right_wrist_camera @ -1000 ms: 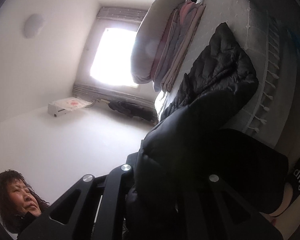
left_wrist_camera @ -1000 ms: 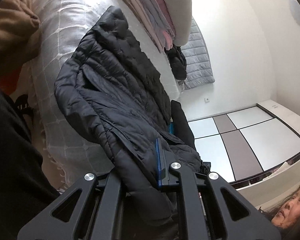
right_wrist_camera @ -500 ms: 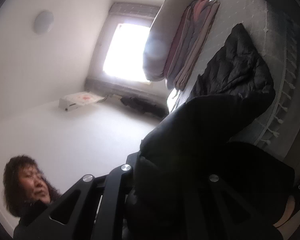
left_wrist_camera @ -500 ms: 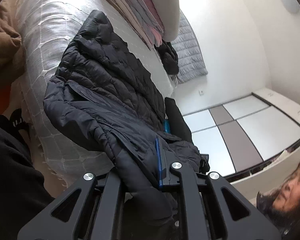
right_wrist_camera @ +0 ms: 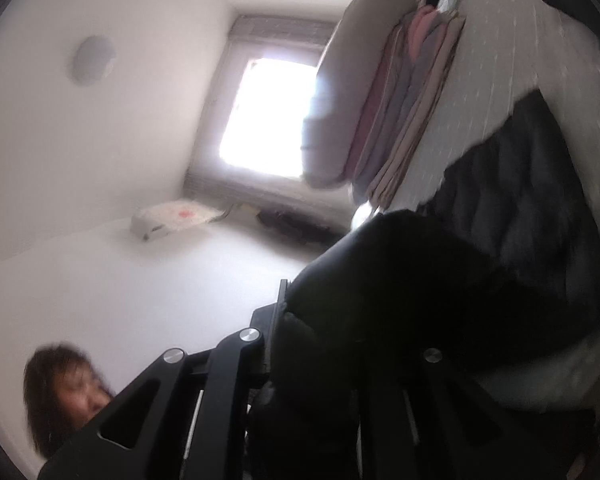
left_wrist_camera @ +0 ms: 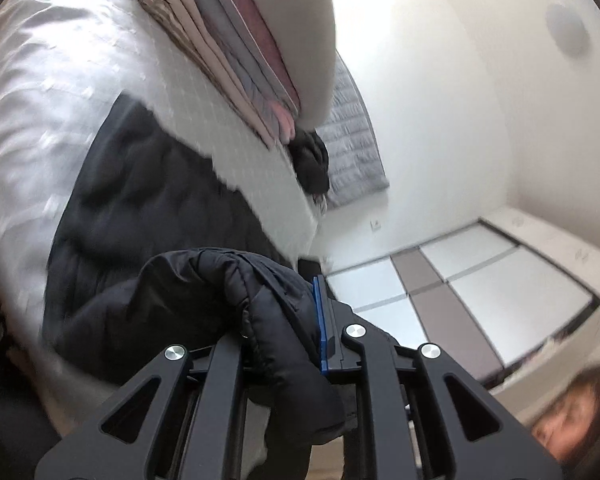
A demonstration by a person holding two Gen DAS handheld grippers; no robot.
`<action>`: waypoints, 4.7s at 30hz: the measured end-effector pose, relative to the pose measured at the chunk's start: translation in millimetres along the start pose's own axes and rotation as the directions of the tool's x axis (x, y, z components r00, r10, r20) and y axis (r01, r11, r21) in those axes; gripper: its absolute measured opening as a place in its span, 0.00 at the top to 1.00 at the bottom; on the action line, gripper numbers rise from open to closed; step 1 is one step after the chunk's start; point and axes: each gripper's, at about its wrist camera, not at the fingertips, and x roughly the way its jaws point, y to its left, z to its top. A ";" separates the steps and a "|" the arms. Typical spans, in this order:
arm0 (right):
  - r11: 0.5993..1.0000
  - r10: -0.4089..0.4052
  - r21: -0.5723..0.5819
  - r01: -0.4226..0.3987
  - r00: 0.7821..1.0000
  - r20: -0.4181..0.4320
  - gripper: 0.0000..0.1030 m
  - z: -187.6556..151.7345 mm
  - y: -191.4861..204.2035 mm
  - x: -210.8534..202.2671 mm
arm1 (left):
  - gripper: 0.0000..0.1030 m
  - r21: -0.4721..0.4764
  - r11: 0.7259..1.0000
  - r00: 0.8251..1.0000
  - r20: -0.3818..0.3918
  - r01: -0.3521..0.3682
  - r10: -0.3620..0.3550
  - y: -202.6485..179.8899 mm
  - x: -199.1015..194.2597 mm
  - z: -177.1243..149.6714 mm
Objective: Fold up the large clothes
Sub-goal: 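Lift the held jacket edge with both grippers and fold it over the body, then open both grippers and release the folded jacket edge, then press and smooth the folded black jacket with both open grippers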
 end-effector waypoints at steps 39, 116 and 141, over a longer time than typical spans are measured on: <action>0.917 -0.319 0.192 0.351 0.931 -0.177 0.26 109.6 -128.6 317.1 | 0.24 -0.147 0.922 0.872 0.301 -0.358 0.386 53.6 120.9 146.6; 0.363 -0.793 -0.516 0.776 0.548 0.267 0.07 9.2 -21.1 220.8 | 0.21 0.487 0.398 0.601 0.390 -0.777 0.698 2.1 261.0 64.9; 0.276 -0.847 -0.614 0.740 0.489 0.208 0.07 -17.4 -58.2 250.5 | 0.21 0.554 0.326 0.604 0.447 -0.766 0.659 -9.8 259.6 44.7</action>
